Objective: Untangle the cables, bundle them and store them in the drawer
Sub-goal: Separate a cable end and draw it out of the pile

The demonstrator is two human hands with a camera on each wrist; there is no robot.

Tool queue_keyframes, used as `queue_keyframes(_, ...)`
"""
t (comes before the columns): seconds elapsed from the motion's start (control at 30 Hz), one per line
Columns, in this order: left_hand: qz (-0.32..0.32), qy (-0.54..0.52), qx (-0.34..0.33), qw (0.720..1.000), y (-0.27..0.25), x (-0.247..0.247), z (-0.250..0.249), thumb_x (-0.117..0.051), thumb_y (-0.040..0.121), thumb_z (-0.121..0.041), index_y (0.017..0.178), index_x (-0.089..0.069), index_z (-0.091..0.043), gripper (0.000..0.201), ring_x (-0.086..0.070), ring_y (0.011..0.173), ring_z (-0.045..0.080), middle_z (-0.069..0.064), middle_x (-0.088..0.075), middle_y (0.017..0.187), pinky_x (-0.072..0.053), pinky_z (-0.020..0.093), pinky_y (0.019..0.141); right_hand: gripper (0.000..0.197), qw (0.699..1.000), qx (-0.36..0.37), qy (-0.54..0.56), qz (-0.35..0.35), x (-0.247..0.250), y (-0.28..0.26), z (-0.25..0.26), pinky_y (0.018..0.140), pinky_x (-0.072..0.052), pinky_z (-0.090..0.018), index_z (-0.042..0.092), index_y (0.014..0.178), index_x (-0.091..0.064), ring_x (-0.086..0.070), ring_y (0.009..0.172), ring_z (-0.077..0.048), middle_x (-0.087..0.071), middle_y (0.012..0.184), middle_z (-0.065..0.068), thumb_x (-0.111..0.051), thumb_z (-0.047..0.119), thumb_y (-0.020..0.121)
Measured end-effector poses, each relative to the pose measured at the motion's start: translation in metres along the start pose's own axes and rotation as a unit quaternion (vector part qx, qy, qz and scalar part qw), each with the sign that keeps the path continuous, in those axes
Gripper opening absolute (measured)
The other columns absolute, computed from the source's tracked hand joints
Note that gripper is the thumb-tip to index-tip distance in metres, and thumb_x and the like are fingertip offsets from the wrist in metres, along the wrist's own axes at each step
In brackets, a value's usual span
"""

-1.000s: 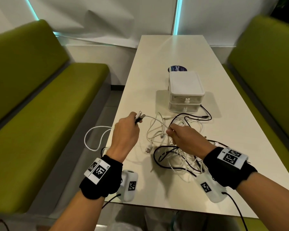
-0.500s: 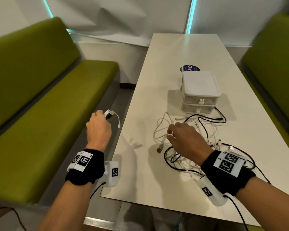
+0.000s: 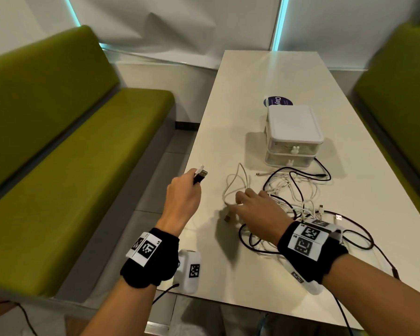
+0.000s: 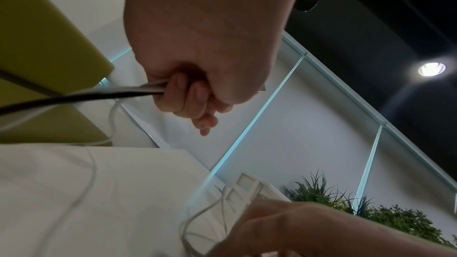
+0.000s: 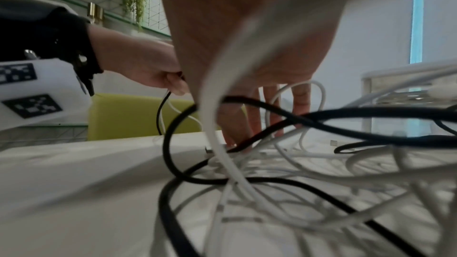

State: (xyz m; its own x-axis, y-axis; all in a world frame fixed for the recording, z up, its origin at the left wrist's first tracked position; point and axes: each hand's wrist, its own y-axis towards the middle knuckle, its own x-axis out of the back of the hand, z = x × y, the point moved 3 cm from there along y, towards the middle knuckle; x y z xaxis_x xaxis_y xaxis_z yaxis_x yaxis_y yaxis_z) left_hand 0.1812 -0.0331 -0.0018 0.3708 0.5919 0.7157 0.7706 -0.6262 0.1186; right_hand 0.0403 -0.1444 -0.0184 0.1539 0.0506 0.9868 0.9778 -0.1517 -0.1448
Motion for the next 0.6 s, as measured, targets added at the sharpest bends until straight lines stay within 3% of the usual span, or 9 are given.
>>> queue_keyframes(0.07,0.013,-0.01,0.007,1.0,-0.001,-0.006,0.0,-0.04,0.095,-0.011,0.11,-0.064,-0.013,0.029,-0.054,0.077,0.047,0.02,-0.065,0.082,-0.038,0.039,0.056,0.049,1.0,0.007,-0.013,0.006,-0.003,0.003,0.003,0.094,-0.039,-0.044,0.022,0.137,-0.046,-0.043,0.12,-0.029,-0.046,0.13,-0.007,-0.058,0.012,0.09)
queue_keyframes(0.2,0.035,-0.018,0.019,0.999,-0.006,-0.013,-0.002,-0.04,0.098,-0.026,0.108,-0.066,-0.021,0.029,-0.056,0.073,0.043,0.013,-0.066,0.08,-0.041,0.037,0.053,0.063,1.0,0.007,-0.016,0.017,-0.009,0.006,0.008,0.096,-0.038,-0.045,0.023,0.145,-0.035,-0.044,0.122,-0.031,-0.043,0.132,-0.008,-0.063,0.018,0.089)
queue_keyframes(0.3,0.055,-0.043,0.017,0.997,-0.013,-0.015,-0.008,-0.041,0.099,-0.022,0.11,-0.068,-0.017,0.03,-0.056,0.079,0.043,0.017,-0.068,0.086,-0.035,0.034,0.056,0.044,0.999,0.011,-0.024,0.018,-0.007,0.005,0.012,0.096,-0.038,-0.045,0.017,0.137,-0.045,-0.046,0.12,-0.032,-0.045,0.131,-0.01,-0.054,0.02,0.094)
queue_keyframes(0.4,0.07,-0.054,0.013,0.996,-0.018,-0.017,-0.013,-0.041,0.101,-0.024,0.114,-0.069,-0.021,0.031,-0.061,0.089,0.034,0.012,-0.071,0.097,-0.037,0.03,0.064,0.038,1.0,0.015,-0.005,0.003,-0.006,0.004,0.012,0.092,-0.038,-0.043,0.016,0.133,-0.049,-0.051,0.112,-0.031,-0.048,0.125,-0.011,-0.051,0.022,0.096)
queue_keyframes(0.5,0.077,-0.054,-0.001,0.996,-0.024,-0.018,-0.016,-0.042,0.102,-0.031,0.113,-0.07,-0.025,0.031,-0.061,0.087,0.026,0.003,-0.071,0.098,-0.037,0.02,0.062,0.032,0.999,0.024,0.028,-0.021,-0.005,0.002,0.01,0.079,-0.042,-0.042,0.016,0.125,-0.055,-0.059,0.094,-0.032,-0.05,0.115,-0.011,-0.058,0.021,0.093)
queue_keyframes(0.6,0.055,-0.079,-0.036,0.995,-0.026,-0.02,-0.02,-0.045,0.101,-0.027,0.113,-0.071,-0.025,0.028,-0.06,0.087,0.022,-0.004,-0.066,0.095,-0.036,0.01,0.059,0.02,0.997,0.011,0.039,-0.061,0.0,-0.001,0.004,0.056,-0.034,-0.033,0.015,0.103,-0.06,-0.06,0.066,-0.029,-0.053,0.104,-0.01,-0.069,0.022,0.086)
